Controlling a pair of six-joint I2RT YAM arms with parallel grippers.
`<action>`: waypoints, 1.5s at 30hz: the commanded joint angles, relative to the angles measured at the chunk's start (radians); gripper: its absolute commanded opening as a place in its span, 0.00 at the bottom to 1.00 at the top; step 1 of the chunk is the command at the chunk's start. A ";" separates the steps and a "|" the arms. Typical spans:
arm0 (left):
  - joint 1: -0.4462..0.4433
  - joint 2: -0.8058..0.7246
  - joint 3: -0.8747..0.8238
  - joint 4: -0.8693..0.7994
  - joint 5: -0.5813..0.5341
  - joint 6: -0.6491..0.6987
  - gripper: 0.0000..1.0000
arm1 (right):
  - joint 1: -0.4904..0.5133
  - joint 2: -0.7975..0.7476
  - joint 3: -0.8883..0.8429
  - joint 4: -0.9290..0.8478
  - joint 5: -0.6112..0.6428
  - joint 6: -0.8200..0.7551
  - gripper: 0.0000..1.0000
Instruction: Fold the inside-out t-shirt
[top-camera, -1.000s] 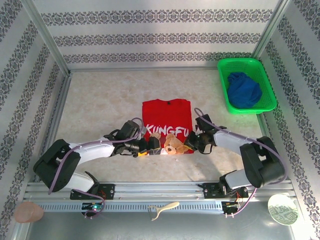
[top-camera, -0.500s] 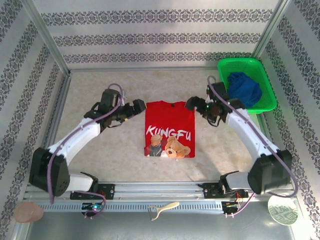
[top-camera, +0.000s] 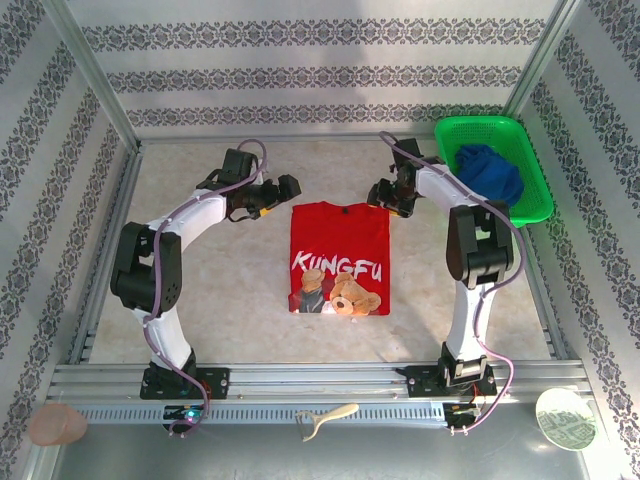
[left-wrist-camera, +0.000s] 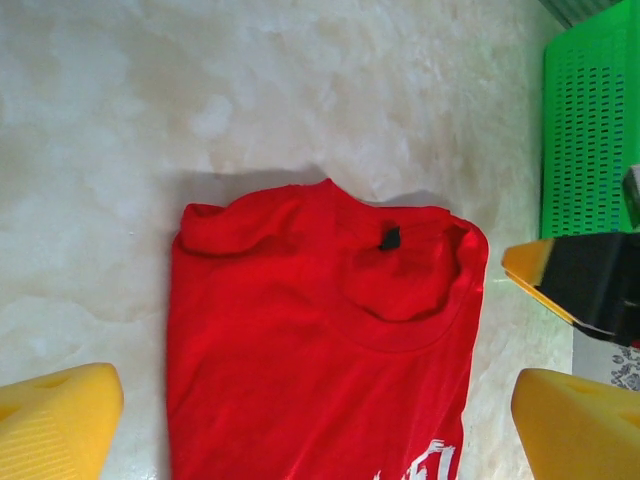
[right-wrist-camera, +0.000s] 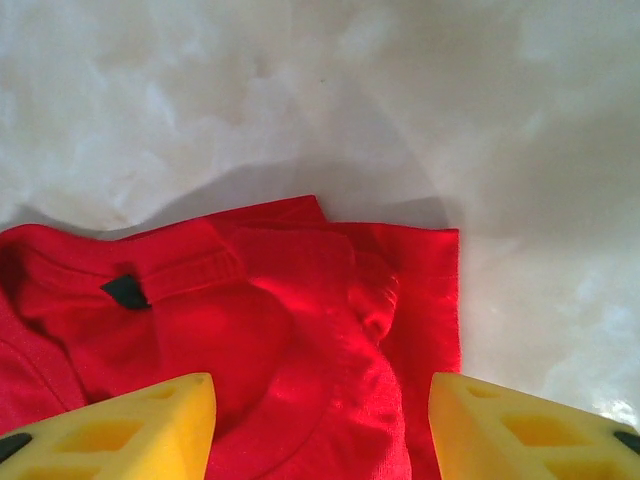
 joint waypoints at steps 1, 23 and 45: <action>-0.003 -0.024 0.012 -0.046 0.024 0.049 1.00 | -0.008 0.029 0.038 -0.015 -0.044 0.000 0.57; -0.002 0.056 0.050 -0.034 0.067 0.044 1.00 | -0.076 0.084 0.083 -0.044 -0.048 0.020 0.17; -0.097 0.458 0.618 -0.545 -0.226 0.282 0.95 | -0.063 0.089 0.068 -0.074 0.053 0.007 0.78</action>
